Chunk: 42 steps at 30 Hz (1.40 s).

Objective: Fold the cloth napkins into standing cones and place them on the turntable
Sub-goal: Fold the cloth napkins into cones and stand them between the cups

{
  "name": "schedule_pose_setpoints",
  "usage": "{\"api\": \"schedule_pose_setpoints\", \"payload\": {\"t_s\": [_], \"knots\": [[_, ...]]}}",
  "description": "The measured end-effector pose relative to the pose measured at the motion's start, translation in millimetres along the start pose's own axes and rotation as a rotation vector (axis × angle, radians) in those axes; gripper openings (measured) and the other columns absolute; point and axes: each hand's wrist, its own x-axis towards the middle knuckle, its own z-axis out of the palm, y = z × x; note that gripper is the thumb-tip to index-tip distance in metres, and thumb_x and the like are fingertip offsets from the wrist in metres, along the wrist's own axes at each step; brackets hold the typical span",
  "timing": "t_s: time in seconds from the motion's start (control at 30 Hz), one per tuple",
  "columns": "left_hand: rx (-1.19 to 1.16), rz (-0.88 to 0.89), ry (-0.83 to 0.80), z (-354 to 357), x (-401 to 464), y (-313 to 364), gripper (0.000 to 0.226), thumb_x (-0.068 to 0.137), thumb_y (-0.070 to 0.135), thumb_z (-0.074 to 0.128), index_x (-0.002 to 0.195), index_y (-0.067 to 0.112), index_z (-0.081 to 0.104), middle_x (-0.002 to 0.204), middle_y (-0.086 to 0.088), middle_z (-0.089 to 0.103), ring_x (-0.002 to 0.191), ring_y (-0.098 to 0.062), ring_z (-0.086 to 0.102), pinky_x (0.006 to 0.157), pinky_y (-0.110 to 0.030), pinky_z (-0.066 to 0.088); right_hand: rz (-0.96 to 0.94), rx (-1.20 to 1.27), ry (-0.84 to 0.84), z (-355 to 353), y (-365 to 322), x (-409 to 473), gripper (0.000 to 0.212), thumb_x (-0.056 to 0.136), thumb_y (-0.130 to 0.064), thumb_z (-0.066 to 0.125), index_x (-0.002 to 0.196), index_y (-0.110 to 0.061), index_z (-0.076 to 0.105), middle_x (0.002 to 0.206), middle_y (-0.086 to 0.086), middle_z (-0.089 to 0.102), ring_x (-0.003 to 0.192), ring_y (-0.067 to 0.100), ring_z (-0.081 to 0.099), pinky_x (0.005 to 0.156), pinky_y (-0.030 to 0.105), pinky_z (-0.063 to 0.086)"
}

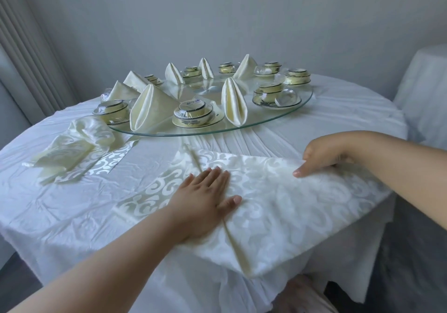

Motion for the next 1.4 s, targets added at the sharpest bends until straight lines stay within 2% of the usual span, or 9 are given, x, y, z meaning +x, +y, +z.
{"api": "schedule_pose_setpoints", "payload": {"t_s": [0.53,0.63,0.77,0.93,1.03,1.13,1.2,1.3,1.4], "knots": [[0.006,-0.010,-0.004,-1.7,-0.1,0.1,0.076,0.089,0.070,0.014,0.153,0.030,0.000,0.161,0.007,-0.003,0.147,-0.009,-0.006,0.120,-0.035,-0.001,-0.285,0.333,-0.314,-51.1,71.8,-46.0,0.078,0.060,-0.020,0.083,0.131,-0.021,0.050,0.102,0.012,0.072,0.085,0.025,0.067,0.070,0.031,0.052],[0.007,-0.015,-0.011,-0.7,0.5,-0.5,0.076,0.090,0.070,0.014,0.153,0.031,0.000,0.161,0.007,-0.003,0.147,-0.008,-0.006,0.120,-0.035,-0.001,-0.401,0.712,-0.239,-53.9,48.0,-40.3,0.073,0.048,-0.030,0.093,0.116,-0.023,0.067,0.080,0.022,0.060,0.064,0.023,0.055,0.055,0.028,0.048],[-0.111,0.005,0.018,-4.0,-1.1,-2.1,0.068,0.095,0.061,0.018,0.154,0.029,0.006,0.161,0.010,0.000,0.147,-0.005,-0.004,0.120,-0.033,0.000,-0.421,1.029,-0.175,-44.7,-28.1,-20.4,0.012,0.073,-0.015,0.066,0.077,-0.011,0.077,0.059,0.001,0.049,0.046,0.006,0.045,0.043,0.013,0.038],[-0.921,-0.161,0.306,-28.4,-6.9,-24.4,0.034,0.099,0.046,0.035,0.117,0.027,0.057,0.121,0.013,0.055,0.116,-0.006,0.047,0.092,-0.020,0.034,-0.279,1.098,-0.342,-19.8,-106.6,29.5,0.032,0.096,-0.029,0.052,0.074,-0.007,0.060,0.056,0.007,0.057,0.043,0.011,0.053,0.039,0.018,0.047],[-0.848,-0.298,0.208,-29.3,-5.3,-44.2,0.045,0.098,0.049,0.035,0.103,0.015,0.064,0.106,-0.001,0.067,0.101,-0.018,0.060,0.091,-0.032,0.044,-0.160,1.124,-0.388,-1.3,-131.8,50.7,0.047,0.098,-0.036,0.043,0.097,0.007,0.060,0.062,0.019,0.062,0.046,0.023,0.062,0.044,0.025,0.055],[-0.753,-0.276,0.181,-22.1,-6.6,-50.0,0.052,0.100,0.047,0.033,0.104,0.006,0.064,0.109,-0.012,0.068,0.099,-0.023,0.062,0.091,-0.033,0.045,-0.116,1.152,-0.418,9.1,-139.9,63.3,0.061,0.094,-0.026,0.036,0.140,0.014,0.026,0.094,0.034,0.061,0.071,0.041,0.067,0.067,0.039,0.060],[-0.687,-0.204,0.232,-15.8,-8.0,-49.6,0.052,0.101,0.046,0.031,0.101,0.004,0.062,0.107,-0.010,0.067,0.098,-0.022,0.061,0.090,-0.033,0.043,-0.127,1.104,-0.384,11.1,-141.5,67.9,0.058,0.088,-0.014,0.034,0.141,0.010,0.026,0.100,0.035,0.058,0.079,0.043,0.065,0.079,0.040,0.058],[-0.567,-0.104,0.319,-8.4,-7.2,-51.6,0.053,0.096,0.050,0.028,0.097,0.011,0.064,0.098,0.003,0.066,0.097,-0.013,0.058,0.090,-0.033,0.042,-0.143,0.651,-0.076,18.6,-150.4,67.0,0.016,0.089,-0.013,0.051,0.096,0.001,0.054,0.075,0.016,0.059,0.054,0.022,0.056,0.046,0.025,0.049],[-0.563,-0.086,0.334,-4.5,-4.1,-55.4,0.042,0.101,0.042,0.034,0.096,0.014,0.065,0.098,0.006,0.065,0.097,-0.009,0.057,0.091,-0.035,0.042,-0.233,0.160,0.145,23.7,-155.2,74.4,0.029,0.085,-0.030,0.069,0.068,-0.014,0.050,0.061,0.000,0.047,0.054,0.017,0.044,0.045,0.022,0.032]]}}
